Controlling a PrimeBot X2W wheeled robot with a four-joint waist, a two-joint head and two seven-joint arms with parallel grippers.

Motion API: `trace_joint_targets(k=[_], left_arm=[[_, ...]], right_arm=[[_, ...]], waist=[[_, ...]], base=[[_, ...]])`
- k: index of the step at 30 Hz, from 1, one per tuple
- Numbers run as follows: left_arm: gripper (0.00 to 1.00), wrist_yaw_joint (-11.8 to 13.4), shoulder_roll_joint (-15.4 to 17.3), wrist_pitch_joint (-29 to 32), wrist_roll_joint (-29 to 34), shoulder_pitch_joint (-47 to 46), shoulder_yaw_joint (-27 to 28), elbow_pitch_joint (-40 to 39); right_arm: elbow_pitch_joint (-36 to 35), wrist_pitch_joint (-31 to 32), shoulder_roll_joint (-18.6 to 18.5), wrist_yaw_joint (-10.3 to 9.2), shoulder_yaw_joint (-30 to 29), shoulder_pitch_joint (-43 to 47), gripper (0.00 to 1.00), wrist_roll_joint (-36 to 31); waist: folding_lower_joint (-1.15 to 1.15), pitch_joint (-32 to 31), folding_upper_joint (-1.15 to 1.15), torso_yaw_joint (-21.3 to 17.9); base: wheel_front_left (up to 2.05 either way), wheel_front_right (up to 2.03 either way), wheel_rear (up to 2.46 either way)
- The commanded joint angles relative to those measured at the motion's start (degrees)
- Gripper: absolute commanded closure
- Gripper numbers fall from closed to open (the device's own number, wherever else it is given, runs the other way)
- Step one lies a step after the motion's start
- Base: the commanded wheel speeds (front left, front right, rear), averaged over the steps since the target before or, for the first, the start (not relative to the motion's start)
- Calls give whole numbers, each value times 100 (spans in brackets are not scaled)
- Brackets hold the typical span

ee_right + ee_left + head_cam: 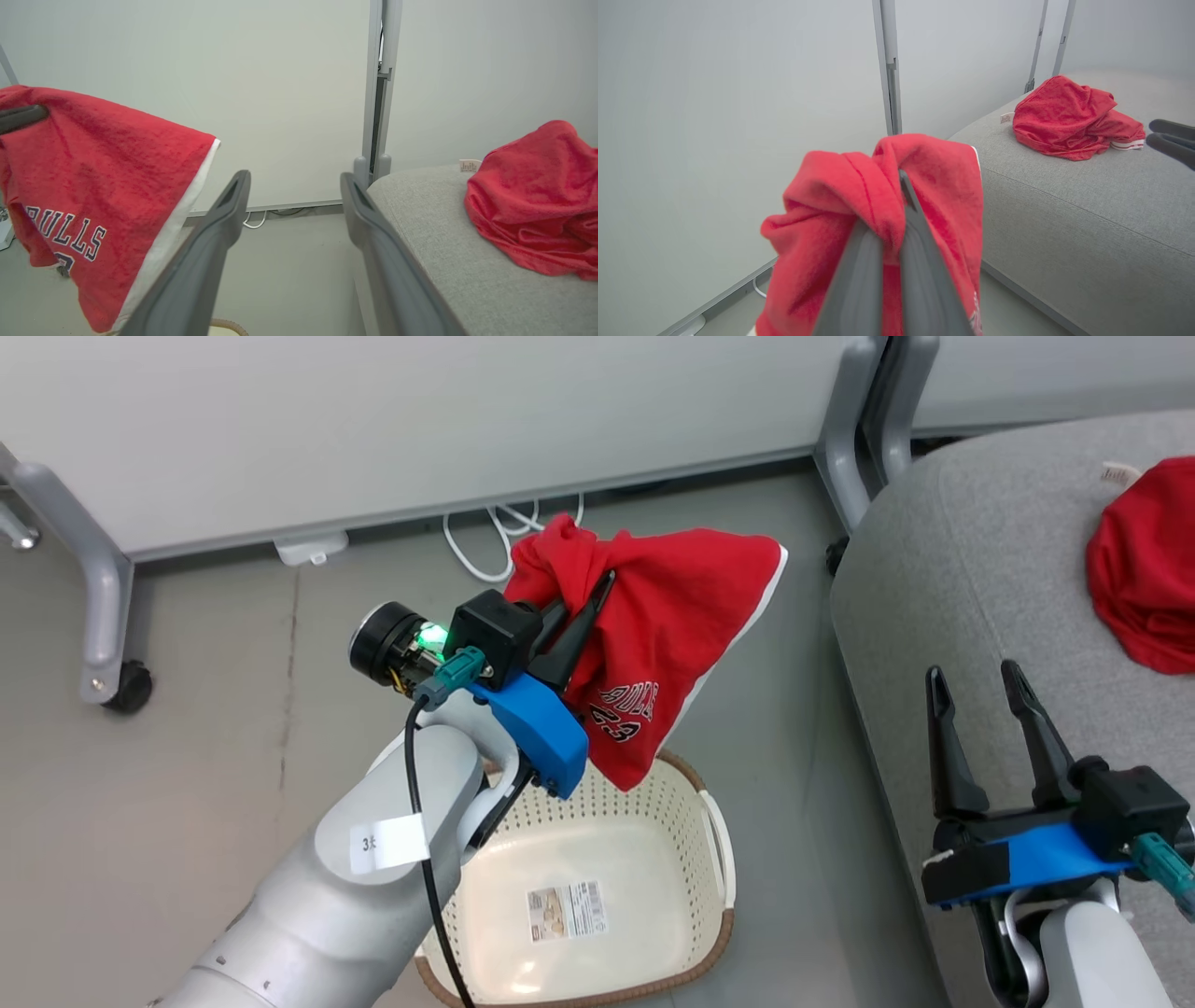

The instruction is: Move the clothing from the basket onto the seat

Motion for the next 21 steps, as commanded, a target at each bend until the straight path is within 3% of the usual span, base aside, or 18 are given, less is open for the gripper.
trace_joint_targets(k=[1, 21], left_arm=[[100, -24, 38, -26, 81, 93, 54, -105], [100, 4, 117, -26, 83, 243, 3, -370]], right_arm=[[32, 4, 13, 1, -39, 166, 0, 24], [28, 4, 18, 1, 50, 441, 0, 137]], waist=[[1, -262, -1, 53], [1, -670, -1, 215]], base=[[0, 0, 0], [0, 0, 0]])
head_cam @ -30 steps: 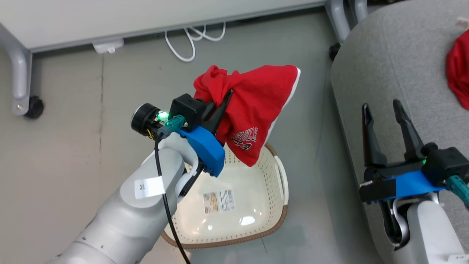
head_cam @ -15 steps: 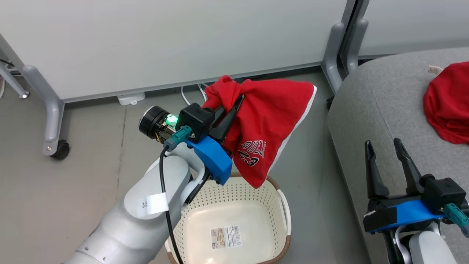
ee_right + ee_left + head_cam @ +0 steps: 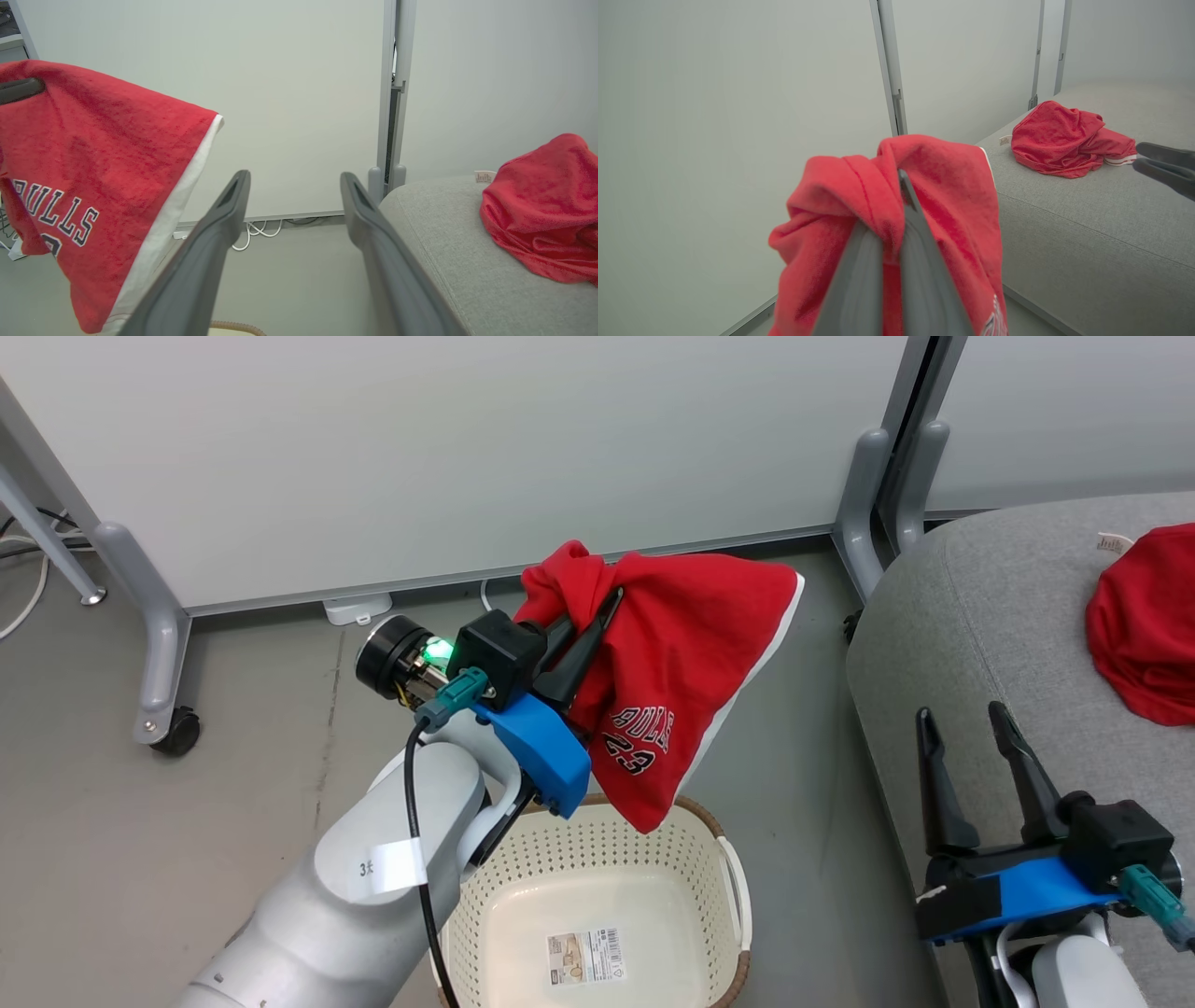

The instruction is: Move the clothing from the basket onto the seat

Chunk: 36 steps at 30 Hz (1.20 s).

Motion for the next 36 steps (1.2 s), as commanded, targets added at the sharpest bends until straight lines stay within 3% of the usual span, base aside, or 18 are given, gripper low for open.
trace_joint_targets(k=[1, 25, 36], left_arm=[[100, 27, 22, -26, -21, 30, 1, -23], [100, 69, -201, -12, 38, -365, -168, -100], [100, 53, -340, -19, 85, -501, -297, -185]], right_arm=[[-36, 4, 8, 1, 66, 37, 0, 27], [118, 4, 1, 1, 2332, -1092, 0, -33], [758, 3, 1, 1, 2442, -1777, 0, -310]], waist=[[1, 18, -1, 6], [1, 386, -1, 171], [1, 573, -1, 384]], base=[[0, 0, 0], [0, 0, 0], [0, 0, 0]])
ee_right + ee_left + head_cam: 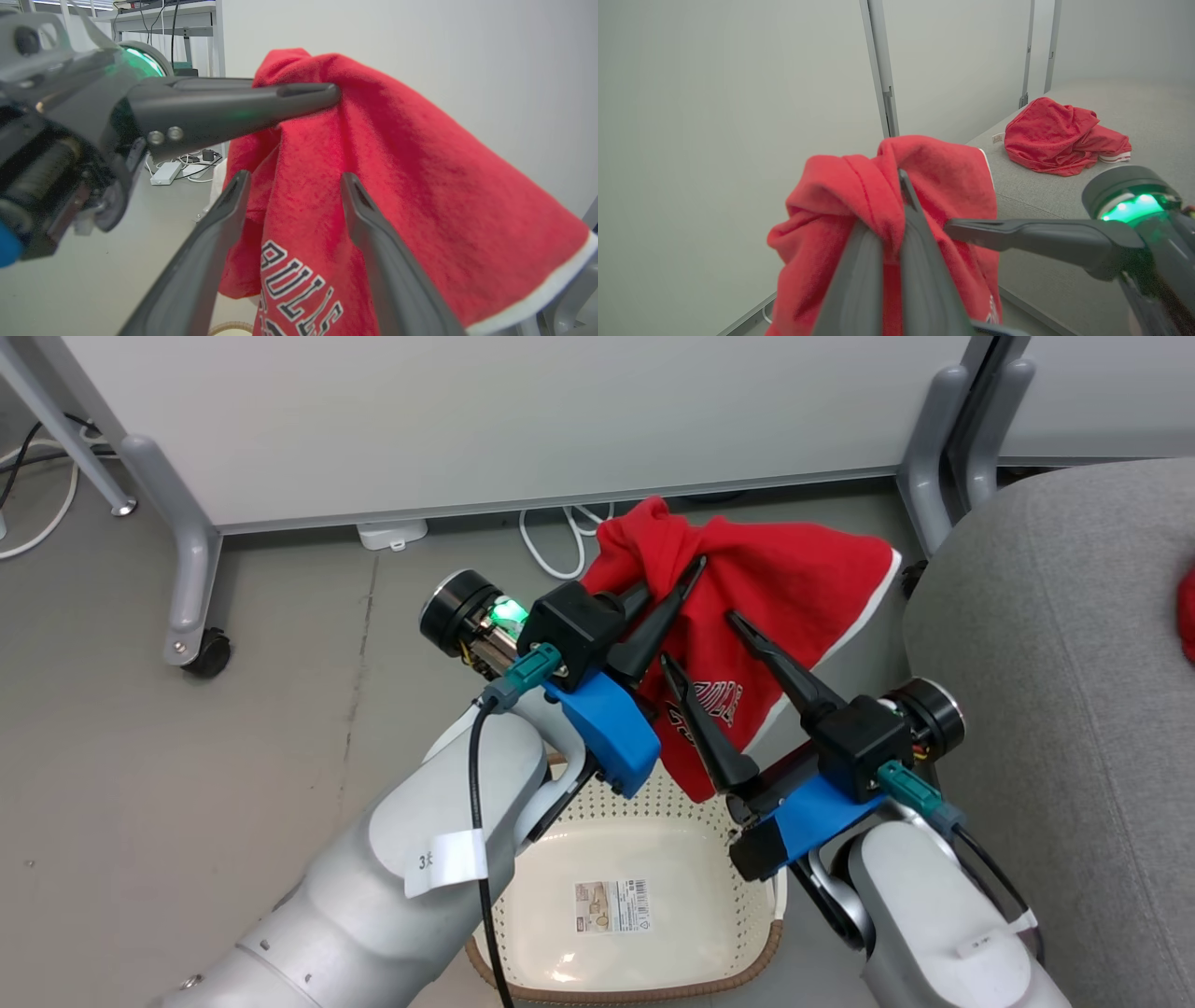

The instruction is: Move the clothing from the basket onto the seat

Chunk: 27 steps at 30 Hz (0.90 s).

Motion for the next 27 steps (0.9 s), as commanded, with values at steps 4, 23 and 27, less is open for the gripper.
trace_joint_targets(k=[4, 23, 27], left_arm=[[100, 3, -72, -23, 36, -116, -62, -65], [100, 30, -256, -31, -211, -221, -436, -393], [100, 64, -260, -32, -240, -212, -470, -386]], right_arm=[[236, 3, -7, 2, -78, -255, 0, -202], [800, 3, -10, 1, -446, -710, 100, 30], [812, 4, -10, 1, -434, -695, 100, 53]], waist=[[0, 76, 0, 127], [0, 121, 0, 460], [0, 98, 0, 441]], base=[[0, 0, 0], [0, 0, 0], [0, 0, 0]])
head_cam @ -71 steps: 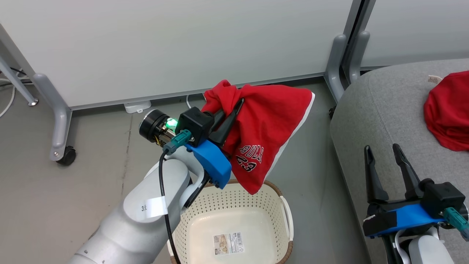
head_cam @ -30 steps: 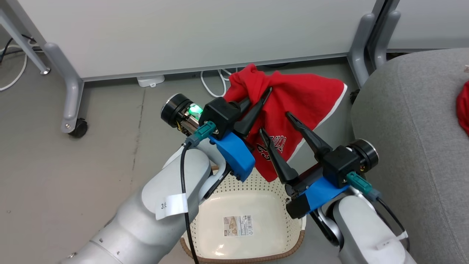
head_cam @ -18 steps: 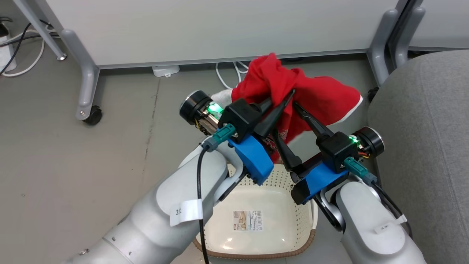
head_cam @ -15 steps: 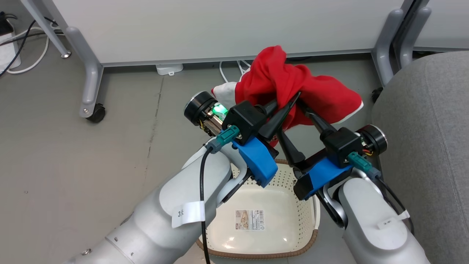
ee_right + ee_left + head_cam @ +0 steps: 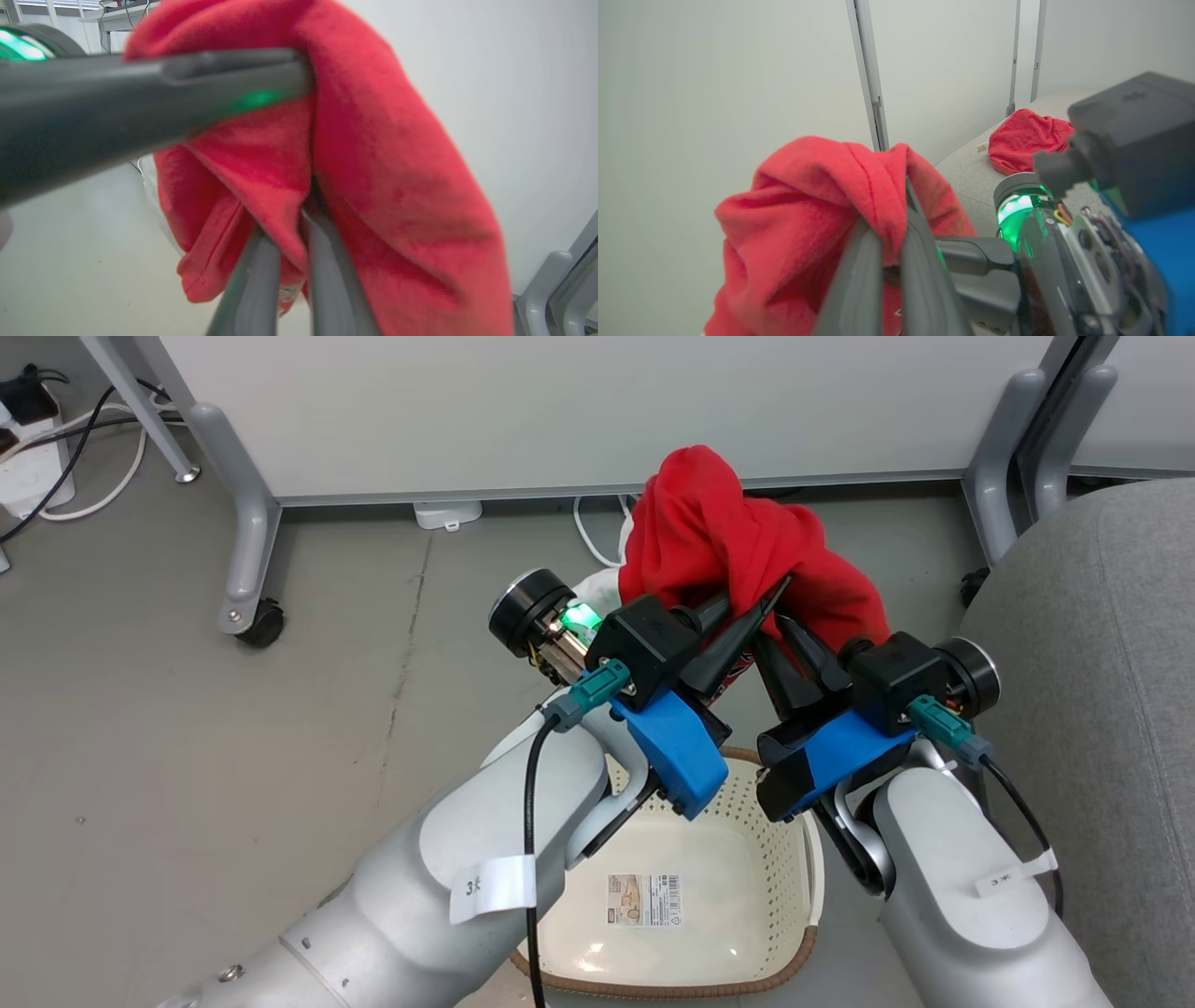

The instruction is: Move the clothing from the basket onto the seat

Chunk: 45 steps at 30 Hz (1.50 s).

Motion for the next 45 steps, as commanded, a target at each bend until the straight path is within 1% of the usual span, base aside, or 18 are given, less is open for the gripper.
trace_joint_targets(k=[1, 13, 14, 15, 16, 25, 33, 45], left_arm=[[100, 35, -16, -27, -30, -75, -10, -3], [100, 75, -15, -28, -73, -52, -34, 53], [80, 82, -15, -29, -75, -63, -40, 63], [19, 103, -16, -28, -70, -80, -37, 67], [0, 111, -15, -28, -67, -90, -33, 69], [0, 154, -15, -28, -14, -132, 2, 38], [0, 167, -14, -28, 41, -153, 62, 61], [0, 210, 87, -29, 151, -150, 117, 47]], right_arm=[[13, 2, -11, 1, 5, -45, 100, 16], [44, 2, -11, 1, 26, 4, 100, 157], [44, 2, -11, 1, 25, 2, 100, 166], [46, 2, -11, 1, 30, -1, 100, 168], [47, 2, -11, 1, 36, -5, 100, 165], [42, 3, -11, 1, 42, -38, 100, 192], [35, 3, -11, 1, -80, -58, 100, 248], [-75, 2, -10, 1, -375, -150, 100, 229]], waist=[[0, -9, 0, -17], [0, -30, 0, -91], [0, -26, 0, -92], [0, -20, 0, -93], [0, -14, 0, -93], [0, 50, 0, -93], [0, 131, 0, -127], [0, 343, 0, -507]], base=[[0, 0, 0], [0, 0, 0], [0, 0, 0], [0, 0, 0], [0, 0, 0], [0, 0, 0], [0, 0, 0], [0, 0, 0]])
